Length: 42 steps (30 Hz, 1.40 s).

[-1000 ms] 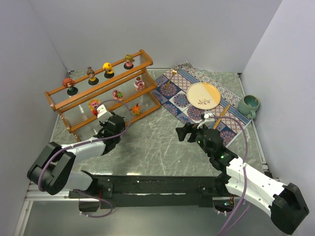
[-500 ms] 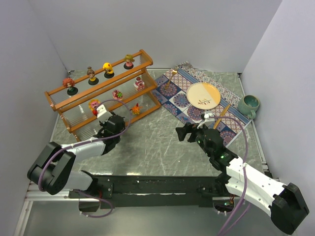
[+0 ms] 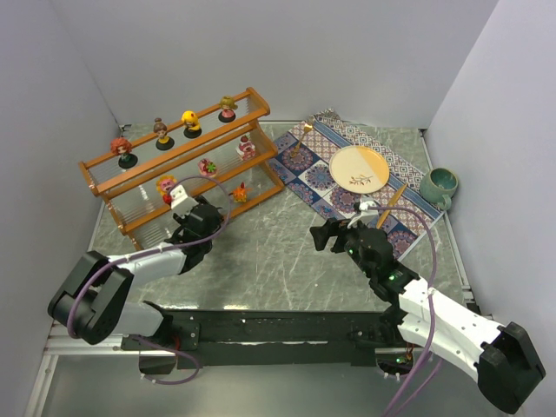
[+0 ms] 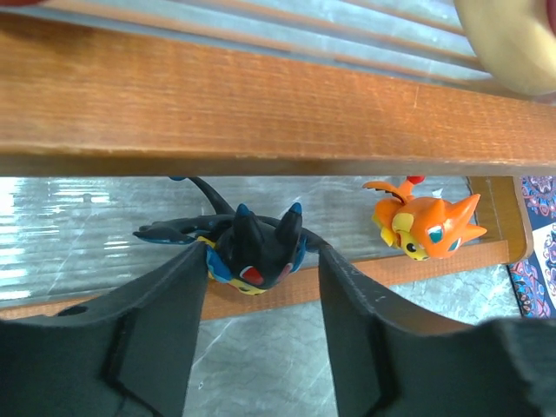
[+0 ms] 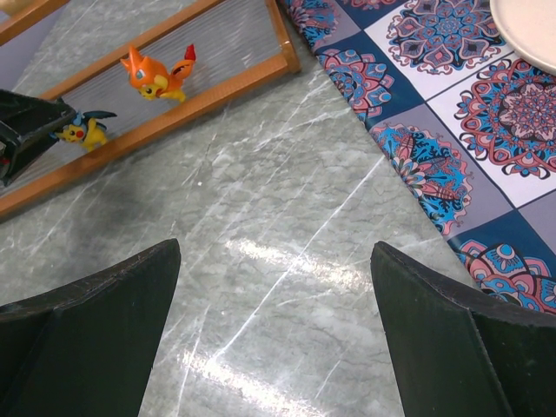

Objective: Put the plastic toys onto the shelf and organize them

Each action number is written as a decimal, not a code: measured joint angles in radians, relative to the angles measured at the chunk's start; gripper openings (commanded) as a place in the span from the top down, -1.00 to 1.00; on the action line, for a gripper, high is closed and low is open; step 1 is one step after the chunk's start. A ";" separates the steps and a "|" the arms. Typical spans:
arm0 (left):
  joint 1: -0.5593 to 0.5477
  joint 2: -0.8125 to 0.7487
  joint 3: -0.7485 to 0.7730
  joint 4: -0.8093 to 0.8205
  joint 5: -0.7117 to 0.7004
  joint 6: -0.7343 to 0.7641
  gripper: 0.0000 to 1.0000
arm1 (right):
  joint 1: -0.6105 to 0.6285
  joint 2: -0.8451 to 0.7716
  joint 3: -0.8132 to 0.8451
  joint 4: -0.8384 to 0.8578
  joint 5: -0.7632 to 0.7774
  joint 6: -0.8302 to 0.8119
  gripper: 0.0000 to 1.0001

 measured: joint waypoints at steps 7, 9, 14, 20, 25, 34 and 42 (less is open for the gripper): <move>0.000 -0.062 -0.011 -0.014 0.005 -0.009 -0.57 | 0.000 0.000 0.000 0.000 0.000 0.000 -0.95; 0.000 -0.094 -0.012 -0.023 0.005 -0.010 -0.64 | 0.000 0.000 0.000 0.000 0.000 0.000 -0.94; 0.000 -0.179 -0.012 -0.070 0.014 -0.025 -0.99 | 0.000 -0.004 0.000 -0.013 0.002 0.000 -0.94; -0.051 -0.318 -0.011 -0.214 0.029 -0.066 -0.94 | 0.000 -0.049 0.020 -0.076 0.010 0.004 -0.95; -0.212 -0.402 0.058 -0.461 -0.004 -0.110 -0.94 | 0.000 -0.076 0.031 -0.102 0.014 0.022 -0.95; -0.394 -0.600 0.222 -0.823 -0.047 -0.117 -0.94 | 0.000 -0.196 0.041 -0.257 0.088 0.075 -0.96; -0.396 -0.710 0.327 -0.972 -0.018 0.015 -0.94 | 0.000 -0.352 0.155 -0.473 0.275 0.072 -0.96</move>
